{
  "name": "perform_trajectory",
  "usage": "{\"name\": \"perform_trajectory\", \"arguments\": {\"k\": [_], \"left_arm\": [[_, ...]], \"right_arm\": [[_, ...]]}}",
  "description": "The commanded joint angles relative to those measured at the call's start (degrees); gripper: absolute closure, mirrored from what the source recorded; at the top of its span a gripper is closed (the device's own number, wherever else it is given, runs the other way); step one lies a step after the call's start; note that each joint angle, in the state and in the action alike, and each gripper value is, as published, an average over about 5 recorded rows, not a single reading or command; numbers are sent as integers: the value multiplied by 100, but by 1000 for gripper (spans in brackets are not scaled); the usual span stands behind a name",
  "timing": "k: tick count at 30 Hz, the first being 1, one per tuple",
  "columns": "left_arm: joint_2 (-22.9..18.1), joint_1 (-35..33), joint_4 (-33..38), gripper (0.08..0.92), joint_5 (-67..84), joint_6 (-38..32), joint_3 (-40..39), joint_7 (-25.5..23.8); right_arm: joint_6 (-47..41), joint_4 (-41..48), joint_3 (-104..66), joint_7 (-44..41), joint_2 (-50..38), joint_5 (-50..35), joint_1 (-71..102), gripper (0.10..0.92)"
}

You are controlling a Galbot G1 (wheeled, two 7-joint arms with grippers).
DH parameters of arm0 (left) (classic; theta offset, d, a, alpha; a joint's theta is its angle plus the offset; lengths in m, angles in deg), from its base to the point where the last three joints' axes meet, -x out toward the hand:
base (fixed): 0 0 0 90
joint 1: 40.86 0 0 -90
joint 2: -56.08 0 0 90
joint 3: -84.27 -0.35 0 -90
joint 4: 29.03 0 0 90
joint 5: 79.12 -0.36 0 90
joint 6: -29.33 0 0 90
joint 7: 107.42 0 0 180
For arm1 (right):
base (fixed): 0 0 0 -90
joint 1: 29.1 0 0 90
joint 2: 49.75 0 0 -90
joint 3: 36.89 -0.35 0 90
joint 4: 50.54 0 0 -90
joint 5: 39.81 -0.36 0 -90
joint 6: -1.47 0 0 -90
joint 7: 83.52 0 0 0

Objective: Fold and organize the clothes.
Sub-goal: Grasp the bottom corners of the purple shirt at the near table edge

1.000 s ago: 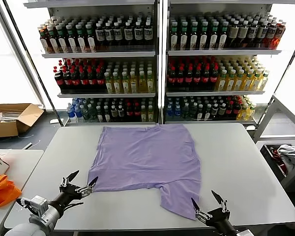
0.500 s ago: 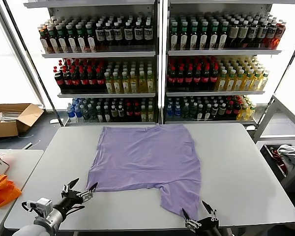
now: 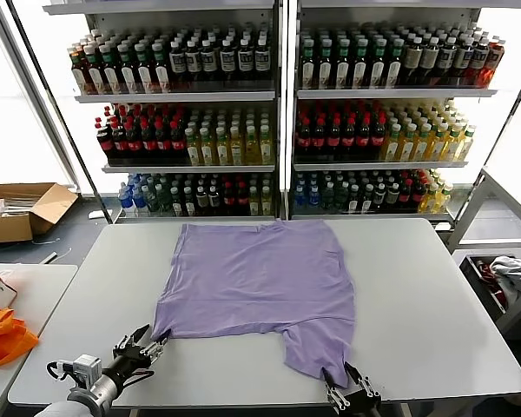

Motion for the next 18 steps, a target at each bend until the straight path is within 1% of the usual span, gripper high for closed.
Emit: {"name": "perform_trajectory", "arguments": {"k": [1,5,8,13,16,18], "left_arm": [[3,23,-98,553,-2,23,-79,-38],[7,14,-81,666,25,12,-75,-55],[12,-27,8,752,43,4,-44,-56],[-17,-190,314,884,42,12,72,-55],[-137,-286,510,911,24,32,163,-68],[-215,-345,623,912,-2,40,216,-77]], "right_arm": [[26,27,27,-7,7,6,18,742],[196,-19,31,-99,18,-50,-5,861],[378,-87,3,-185,11,-179,3,913],[836,-265,-144,-406,-17,-335,197,919],[1164,-399,-260,-536,-34,-387,453,919],[1399,-476,-330,-612,-54,-395,637,919]]}}
